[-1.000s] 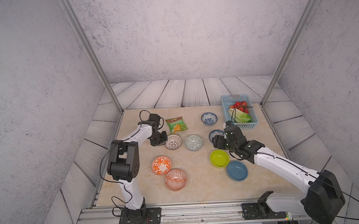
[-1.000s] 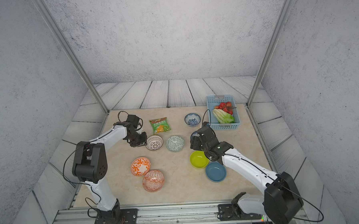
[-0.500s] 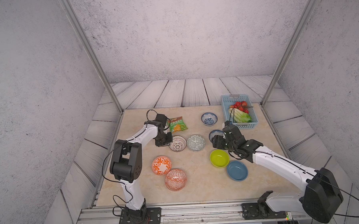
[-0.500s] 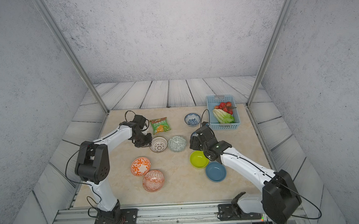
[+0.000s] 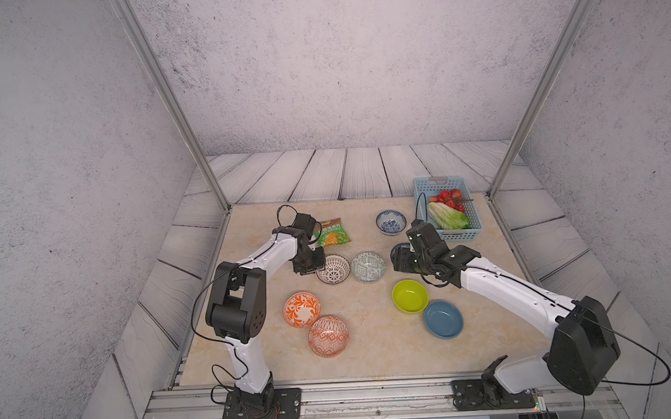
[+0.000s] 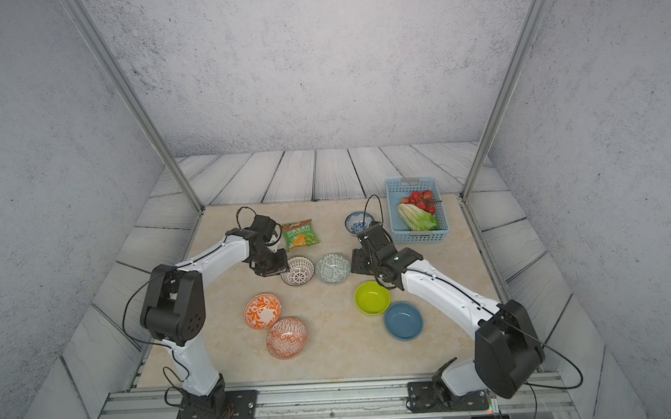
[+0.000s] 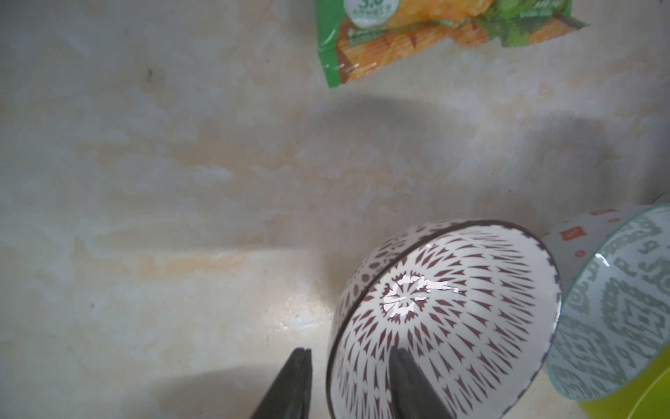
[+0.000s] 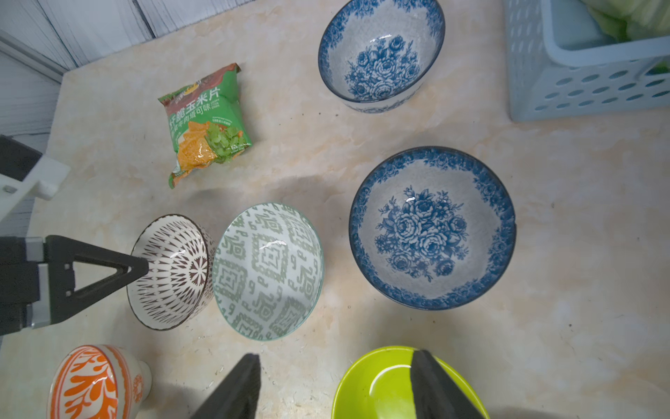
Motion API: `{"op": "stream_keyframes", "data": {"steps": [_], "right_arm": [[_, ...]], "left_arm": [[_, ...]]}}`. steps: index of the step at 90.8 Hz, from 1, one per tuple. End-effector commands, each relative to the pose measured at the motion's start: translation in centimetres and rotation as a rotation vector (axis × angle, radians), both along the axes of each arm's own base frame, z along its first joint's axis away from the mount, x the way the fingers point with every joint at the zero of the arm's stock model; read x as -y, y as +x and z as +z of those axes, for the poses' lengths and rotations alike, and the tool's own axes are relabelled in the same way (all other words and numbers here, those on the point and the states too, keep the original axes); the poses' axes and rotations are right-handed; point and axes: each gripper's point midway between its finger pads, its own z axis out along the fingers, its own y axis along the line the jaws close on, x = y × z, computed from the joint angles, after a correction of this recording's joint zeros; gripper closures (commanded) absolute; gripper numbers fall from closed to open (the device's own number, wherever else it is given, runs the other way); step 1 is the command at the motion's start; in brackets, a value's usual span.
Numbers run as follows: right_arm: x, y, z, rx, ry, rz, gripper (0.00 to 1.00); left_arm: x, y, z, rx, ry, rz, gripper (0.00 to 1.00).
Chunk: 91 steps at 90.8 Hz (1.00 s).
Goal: Stack the bowls
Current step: Move the bowl to the center of the board, then pick up the bowl from the center of the board.
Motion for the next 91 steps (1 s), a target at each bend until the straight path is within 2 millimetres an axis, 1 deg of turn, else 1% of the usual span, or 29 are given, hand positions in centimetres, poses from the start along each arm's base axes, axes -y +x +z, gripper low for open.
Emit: {"op": "stream_keyframes", "data": {"steps": [1, 4, 16, 19, 26, 32, 41, 48, 54, 65, 68, 76, 79, 82, 85, 87, 89, 91], "right_arm": [[-0.2, -0.7, -0.2, -0.082, -0.029, 0.018, 0.39], [-0.5, -0.7, -0.4, -0.107, -0.028, 0.021, 0.41], [-1.2, -1.1, -1.5, -0.232, -0.045, 0.018, 0.43], [-1.4, -1.2, -1.7, -0.259, -0.048, 0.024, 0.46], [-2.0, -1.3, -3.1, -0.333, -0.061, 0.038, 0.53], [-2.4, -1.3, -4.2, -0.381, -0.063, 0.042, 0.58], [-2.6, -1.3, -5.5, -0.42, -0.073, 0.028, 0.59], [-2.3, -1.0, -6.1, -0.424, -0.089, 0.0, 0.56], [-2.0, -0.8, -6.6, -0.429, -0.104, -0.016, 0.55], [-1.9, -0.5, -7.1, -0.44, -0.115, -0.039, 0.55], [-1.9, -0.4, -7.3, -0.441, -0.115, -0.042, 0.55], [-2.0, -0.2, -7.5, -0.445, -0.114, -0.052, 0.56], [-2.0, -0.1, -7.7, -0.446, -0.112, -0.056, 0.56], [-2.1, 0.0, -7.7, -0.445, -0.11, -0.059, 0.56], [-2.1, 0.1, -7.9, -0.446, -0.11, -0.063, 0.57], [-2.2, 0.2, -7.9, -0.446, -0.108, -0.066, 0.57], [-2.2, 0.3, -8.0, -0.445, -0.107, -0.07, 0.58], [-2.2, 0.4, -8.1, -0.444, -0.106, -0.074, 0.6]], "left_arm": [[0.8, 0.0, 1.1, 0.046, -0.056, 0.0, 0.54], [0.9, 0.0, 1.2, 0.056, -0.067, 0.004, 0.53], [1.6, 0.3, 1.8, 0.105, -0.142, 0.015, 0.49], [2.0, 0.4, 1.9, 0.113, -0.164, 0.012, 0.49], [2.8, 0.7, 1.9, 0.11, -0.208, -0.001, 0.5], [3.1, 0.9, 1.8, 0.11, -0.223, -0.01, 0.52], [3.4, 0.9, 1.6, 0.113, -0.235, -0.02, 0.53], [3.2, 0.7, 1.6, 0.117, -0.232, -0.02, 0.53], [2.8, 0.6, 1.6, 0.124, -0.219, -0.012, 0.51], [1.9, 0.5, 2.1, 0.14, -0.189, 0.031, 0.43], [1.5, 0.4, 2.3, 0.146, -0.18, 0.048, 0.39], [0.5, -0.2, 2.5, 0.168, -0.162, 0.089, 0.34], [0.1, -0.4, 2.6, 0.178, -0.152, 0.106, 0.3], [-0.3, -0.8, 2.6, 0.186, -0.144, 0.121, 0.17], [-0.5, -0.9, 2.9, 0.204, -0.142, 0.13, 0.11], [-0.8, -1.2, 2.9, 0.211, -0.139, 0.136, 0.04], [-1.0, -1.3, 2.9, 0.22, -0.134, 0.143, 0.01], [-1.2, -1.4, 3.0, 0.231, -0.133, 0.148, 0.0]]}}
